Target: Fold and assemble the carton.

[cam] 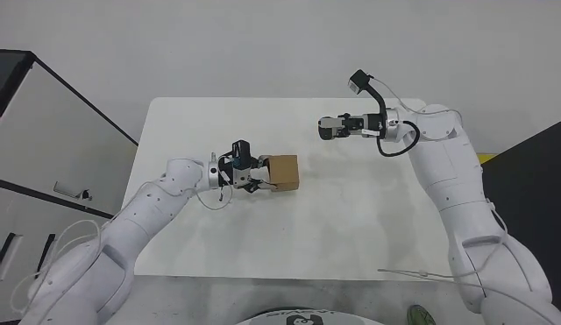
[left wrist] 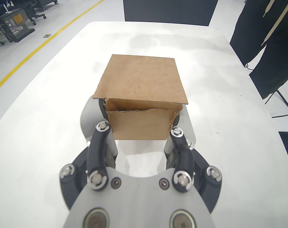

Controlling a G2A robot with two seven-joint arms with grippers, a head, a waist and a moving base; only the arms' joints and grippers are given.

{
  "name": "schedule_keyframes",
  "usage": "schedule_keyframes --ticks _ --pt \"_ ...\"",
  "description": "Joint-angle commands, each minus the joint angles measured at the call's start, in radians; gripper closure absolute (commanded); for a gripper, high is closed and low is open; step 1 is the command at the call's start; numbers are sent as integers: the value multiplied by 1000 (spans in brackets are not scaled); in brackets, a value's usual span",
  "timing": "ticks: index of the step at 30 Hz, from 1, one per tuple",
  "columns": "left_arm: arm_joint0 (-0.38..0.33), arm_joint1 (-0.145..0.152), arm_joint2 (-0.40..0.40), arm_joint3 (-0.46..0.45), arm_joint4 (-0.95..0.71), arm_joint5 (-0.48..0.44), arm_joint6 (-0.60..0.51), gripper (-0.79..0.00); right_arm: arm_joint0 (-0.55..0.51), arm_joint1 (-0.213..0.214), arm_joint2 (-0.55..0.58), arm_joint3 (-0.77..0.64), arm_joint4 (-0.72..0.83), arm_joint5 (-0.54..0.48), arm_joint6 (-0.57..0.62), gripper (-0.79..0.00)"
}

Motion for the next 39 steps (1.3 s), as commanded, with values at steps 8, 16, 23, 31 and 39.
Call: schedule_keyframes --ticks 8,16,23,31,39 --pt "11 -1 -3 -15 -10 23 -25 0 0 0 0 0 0 0 0 -785" --pt "22 -3 -15 0 -39 21 -62 0 0 0 0 0 0 0 0 -785" --pt "12 -19 5 45 -25 22 -39 0 0 0 0 0 0 0 0 -785" --pt "-4 -42 30 107 -16 21 -6 0 0 0 0 0 0 0 0 -785" --pt "-19 -66 49 164 -16 18 3 0 0 0 0 0 0 0 0 -785"
